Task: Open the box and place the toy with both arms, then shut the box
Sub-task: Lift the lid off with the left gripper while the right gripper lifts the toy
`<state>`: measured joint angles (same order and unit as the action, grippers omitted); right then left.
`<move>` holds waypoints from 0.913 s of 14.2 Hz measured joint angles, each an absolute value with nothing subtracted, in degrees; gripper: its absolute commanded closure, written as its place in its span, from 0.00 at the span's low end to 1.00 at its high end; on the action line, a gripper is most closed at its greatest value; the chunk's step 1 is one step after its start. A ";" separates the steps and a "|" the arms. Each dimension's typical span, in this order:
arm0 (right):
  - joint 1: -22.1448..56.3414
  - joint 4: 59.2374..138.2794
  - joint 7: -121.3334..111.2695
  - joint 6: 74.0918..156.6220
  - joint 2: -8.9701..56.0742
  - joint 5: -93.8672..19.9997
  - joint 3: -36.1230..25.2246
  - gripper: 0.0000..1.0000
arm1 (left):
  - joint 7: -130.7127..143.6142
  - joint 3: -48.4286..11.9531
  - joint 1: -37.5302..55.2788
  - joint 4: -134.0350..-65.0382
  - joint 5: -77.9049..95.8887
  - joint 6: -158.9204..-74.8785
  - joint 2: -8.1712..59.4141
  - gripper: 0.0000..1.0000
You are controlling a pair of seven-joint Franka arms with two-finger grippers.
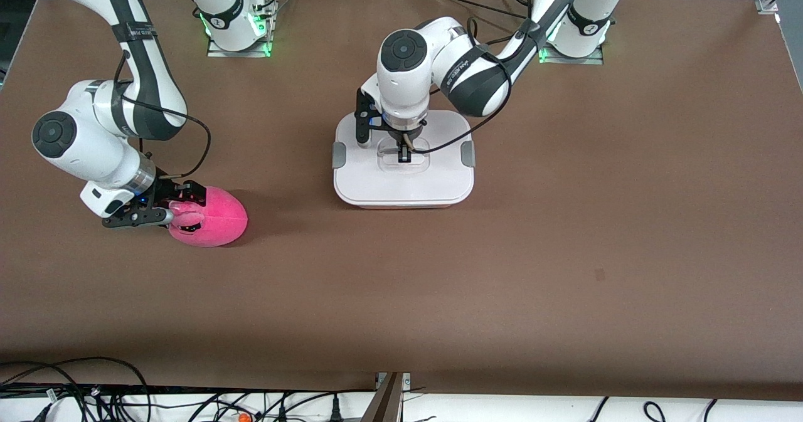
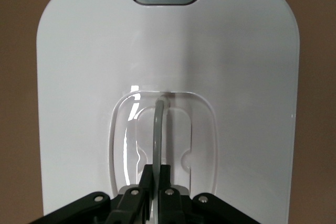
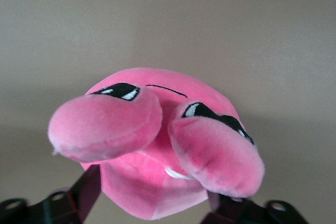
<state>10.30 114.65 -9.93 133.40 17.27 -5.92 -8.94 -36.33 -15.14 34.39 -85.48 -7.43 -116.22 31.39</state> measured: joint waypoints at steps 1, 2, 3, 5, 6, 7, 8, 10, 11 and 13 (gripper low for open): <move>10.29 114.65 -10.30 133.50 17.34 -5.92 -8.94 0.87 | -36.32 -15.14 34.27 -85.40 -7.42 -116.22 31.21 1.00; 10.29 114.65 -10.58 133.54 17.33 -5.92 -8.95 1.00 | -36.32 -15.18 34.09 -85.14 -7.38 -116.01 30.96 1.00; 10.28 114.64 -10.79 133.60 17.33 -5.92 -8.96 1.00 | -36.32 -15.27 33.93 -84.66 -7.24 -115.13 30.54 1.00; 10.27 114.62 -11.10 133.71 17.33 -5.92 -8.96 1.00 | -36.23 -15.01 33.31 -81.68 -7.17 -110.95 29.37 1.00; 10.27 114.60 -11.41 133.75 17.32 -5.93 -8.96 1.00 | -36.21 -14.90 32.36 -79.59 -6.94 -107.90 28.79 1.00; 10.27 114.58 -11.85 133.82 17.30 -5.93 -8.96 1.00 | -36.21 -14.80 30.94 -77.76 -6.70 -105.16 28.23 1.00; 10.27 114.54 -12.34 133.85 17.29 -5.93 -8.96 1.00 | -36.22 -14.71 28.90 -76.23 -6.63 -102.85 27.78 1.00; 10.28 114.35 -13.24 133.85 17.12 -5.93 -8.95 1.00 | -36.43 -14.72 23.08 -74.62 -6.59 -100.02 27.39 1.00; 10.29 114.19 -13.78 133.85 16.91 -5.93 -8.94 1.00 | -36.63 -14.71 19.86 -74.34 -6.57 -99.57 27.35 1.00; 10.31 113.77 -14.86 133.64 16.17 -5.93 -8.91 1.00 | -37.07 -14.56 13.45 -73.86 -6.52 -98.87 26.93 1.00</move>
<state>10.31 113.77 -14.86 133.64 16.17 -5.93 -8.91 -37.07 -14.56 13.45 -73.86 -6.52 -98.87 26.93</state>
